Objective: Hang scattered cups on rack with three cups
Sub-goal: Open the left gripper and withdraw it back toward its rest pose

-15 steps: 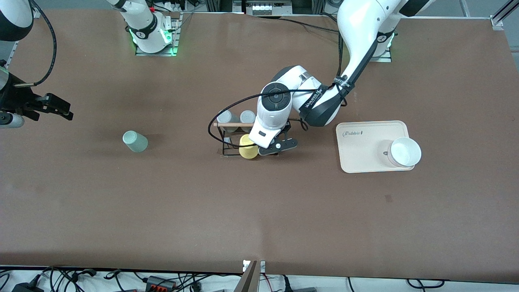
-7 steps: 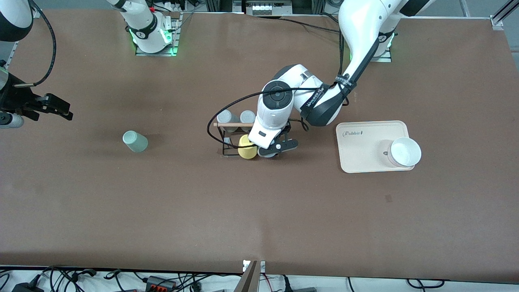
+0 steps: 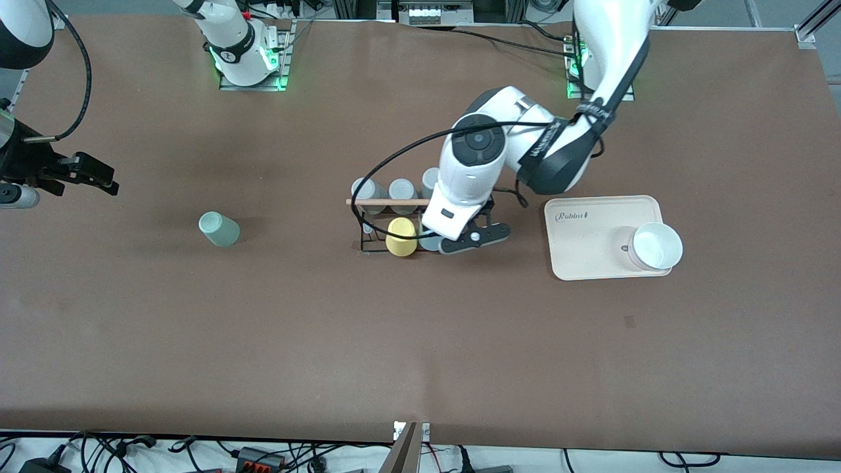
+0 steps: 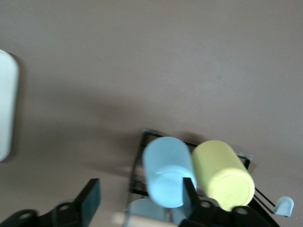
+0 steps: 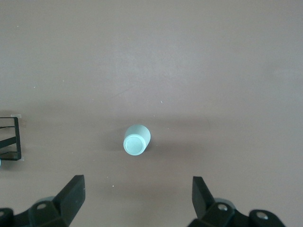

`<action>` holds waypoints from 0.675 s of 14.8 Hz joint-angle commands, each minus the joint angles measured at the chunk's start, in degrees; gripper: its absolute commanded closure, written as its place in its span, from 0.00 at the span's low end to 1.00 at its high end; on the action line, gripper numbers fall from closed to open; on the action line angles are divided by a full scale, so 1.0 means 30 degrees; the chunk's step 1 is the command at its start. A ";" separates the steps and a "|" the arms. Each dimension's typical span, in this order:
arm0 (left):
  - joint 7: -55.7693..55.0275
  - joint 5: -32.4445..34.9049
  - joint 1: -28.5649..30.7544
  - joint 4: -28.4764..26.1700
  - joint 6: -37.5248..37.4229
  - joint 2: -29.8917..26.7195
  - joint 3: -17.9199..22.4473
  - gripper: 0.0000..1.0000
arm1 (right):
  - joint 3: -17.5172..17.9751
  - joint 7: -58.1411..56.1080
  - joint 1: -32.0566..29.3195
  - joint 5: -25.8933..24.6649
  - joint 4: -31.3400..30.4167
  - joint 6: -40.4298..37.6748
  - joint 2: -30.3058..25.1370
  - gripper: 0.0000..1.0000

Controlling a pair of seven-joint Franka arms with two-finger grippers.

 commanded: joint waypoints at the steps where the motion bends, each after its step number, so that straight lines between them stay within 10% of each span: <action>1: 0.1563 0.0521 0.1373 -0.0286 -0.2010 -0.1494 -0.0087 0.41 | 0.0175 -0.0277 -0.0215 -0.0186 0.0318 -0.0247 0.0245 0.00; 10: 1.0612 0.0257 0.7379 -0.1281 -0.5531 -0.5448 -0.0292 0.39 | 0.0175 -0.0219 -0.0216 -0.0506 0.0377 -0.0130 0.0304 0.00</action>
